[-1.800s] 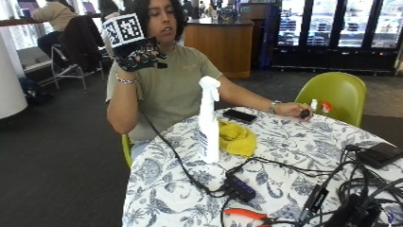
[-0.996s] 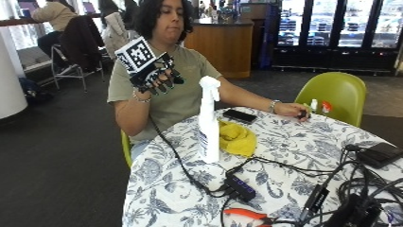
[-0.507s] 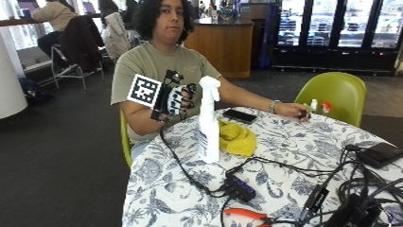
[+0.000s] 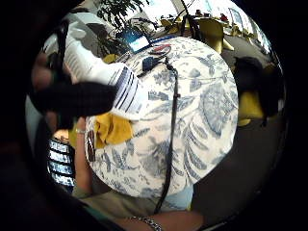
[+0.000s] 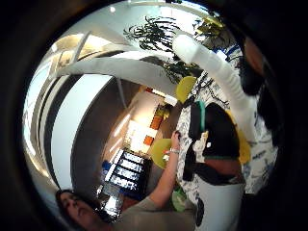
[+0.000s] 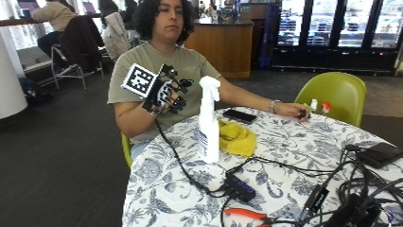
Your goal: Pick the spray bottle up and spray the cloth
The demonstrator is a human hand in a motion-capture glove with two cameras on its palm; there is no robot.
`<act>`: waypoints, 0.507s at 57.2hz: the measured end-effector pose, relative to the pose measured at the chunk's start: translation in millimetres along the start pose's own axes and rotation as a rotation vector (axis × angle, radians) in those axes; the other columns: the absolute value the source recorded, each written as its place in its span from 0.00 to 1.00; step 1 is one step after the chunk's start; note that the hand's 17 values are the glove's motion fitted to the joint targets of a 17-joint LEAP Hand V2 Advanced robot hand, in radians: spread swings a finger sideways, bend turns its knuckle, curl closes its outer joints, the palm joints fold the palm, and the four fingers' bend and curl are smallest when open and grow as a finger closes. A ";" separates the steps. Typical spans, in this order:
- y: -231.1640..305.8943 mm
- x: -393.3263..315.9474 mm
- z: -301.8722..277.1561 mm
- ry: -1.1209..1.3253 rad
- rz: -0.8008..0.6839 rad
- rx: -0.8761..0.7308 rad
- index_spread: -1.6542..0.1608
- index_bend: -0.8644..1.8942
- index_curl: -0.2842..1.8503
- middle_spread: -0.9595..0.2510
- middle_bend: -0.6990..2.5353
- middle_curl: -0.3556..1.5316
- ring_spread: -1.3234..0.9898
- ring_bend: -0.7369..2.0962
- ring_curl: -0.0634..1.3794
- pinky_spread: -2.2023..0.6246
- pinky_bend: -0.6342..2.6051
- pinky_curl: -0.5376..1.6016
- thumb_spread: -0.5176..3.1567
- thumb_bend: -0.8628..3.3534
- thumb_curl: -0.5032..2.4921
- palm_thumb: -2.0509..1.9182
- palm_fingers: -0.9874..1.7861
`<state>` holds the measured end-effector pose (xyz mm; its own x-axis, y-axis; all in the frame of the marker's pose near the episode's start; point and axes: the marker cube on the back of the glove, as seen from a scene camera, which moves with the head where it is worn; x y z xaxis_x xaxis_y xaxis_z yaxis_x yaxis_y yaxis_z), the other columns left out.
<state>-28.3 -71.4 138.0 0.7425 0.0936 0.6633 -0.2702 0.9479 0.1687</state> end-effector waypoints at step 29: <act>107.0 18.5 -40.4 0.044 -0.030 -0.100 0.71 0.35 0.26 0.89 0.27 0.39 0.60 0.42 0.28 0.86 0.37 0.43 0.46 0.20 0.30 0.68 0.45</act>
<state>-18.7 44.1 138.8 0.7764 0.0759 0.6257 -0.1865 0.9759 0.1131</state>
